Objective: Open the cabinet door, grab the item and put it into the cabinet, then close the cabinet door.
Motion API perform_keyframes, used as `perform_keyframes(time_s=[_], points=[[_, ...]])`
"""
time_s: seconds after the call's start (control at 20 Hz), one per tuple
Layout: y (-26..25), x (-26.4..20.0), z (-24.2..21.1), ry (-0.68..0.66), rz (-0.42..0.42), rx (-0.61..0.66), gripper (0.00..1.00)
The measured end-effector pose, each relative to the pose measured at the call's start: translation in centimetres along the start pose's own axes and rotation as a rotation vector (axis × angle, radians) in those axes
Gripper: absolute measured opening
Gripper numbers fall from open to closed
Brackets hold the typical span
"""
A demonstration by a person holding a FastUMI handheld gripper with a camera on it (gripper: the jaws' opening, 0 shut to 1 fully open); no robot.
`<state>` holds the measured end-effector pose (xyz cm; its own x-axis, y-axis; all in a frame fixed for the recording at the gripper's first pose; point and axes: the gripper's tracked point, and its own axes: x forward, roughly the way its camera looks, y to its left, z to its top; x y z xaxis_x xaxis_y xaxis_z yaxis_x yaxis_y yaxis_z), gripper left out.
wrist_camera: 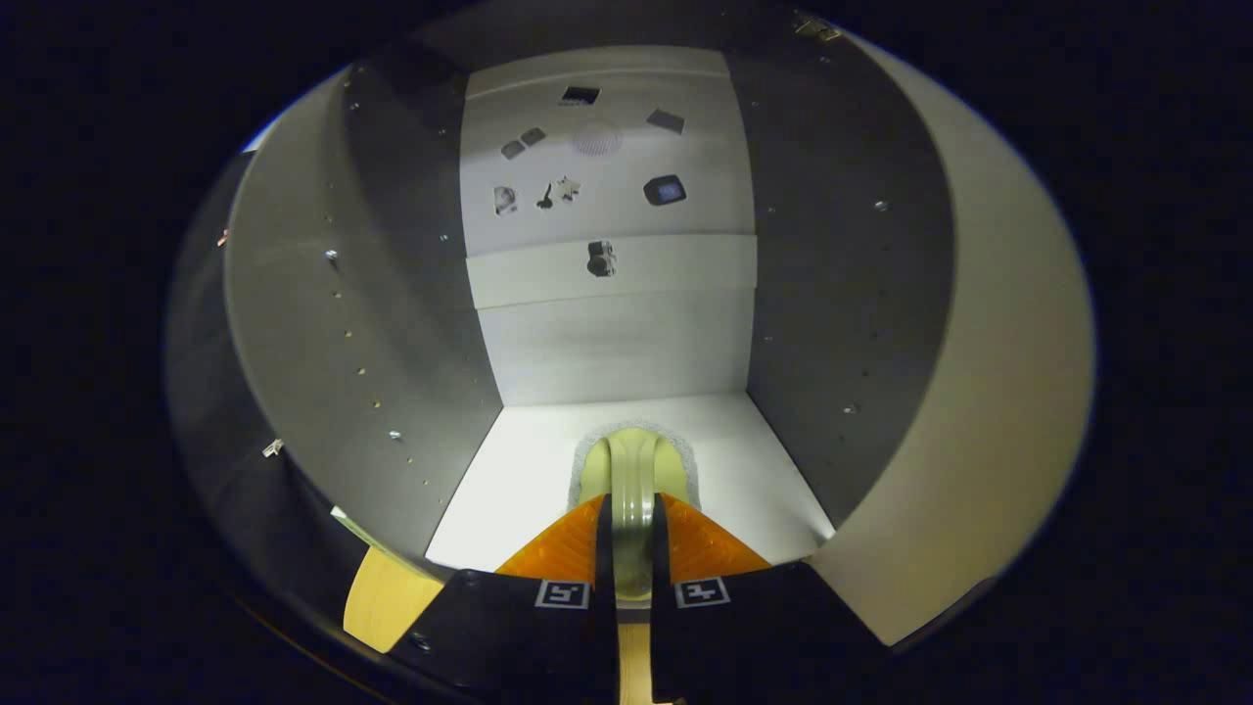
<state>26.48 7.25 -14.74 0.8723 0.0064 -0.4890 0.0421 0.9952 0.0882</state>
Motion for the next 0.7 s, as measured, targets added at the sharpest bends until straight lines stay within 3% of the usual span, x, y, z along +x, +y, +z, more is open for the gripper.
perform_keyframes(time_s=[0.25, 0.5, 0.6, 0.7], points=[[0.4, 5.0, -1.6, 0.067, -0.015, -0.002, 0.17], [0.6, 6.7, -1.6, 0.064, -0.023, -0.006, 0.2], [1.0, 6.8, -1.5, 0.058, -0.009, -0.002, 0.27], [1.1, 6.4, -1.7, 0.06, -0.014, -0.021, 0.56]])
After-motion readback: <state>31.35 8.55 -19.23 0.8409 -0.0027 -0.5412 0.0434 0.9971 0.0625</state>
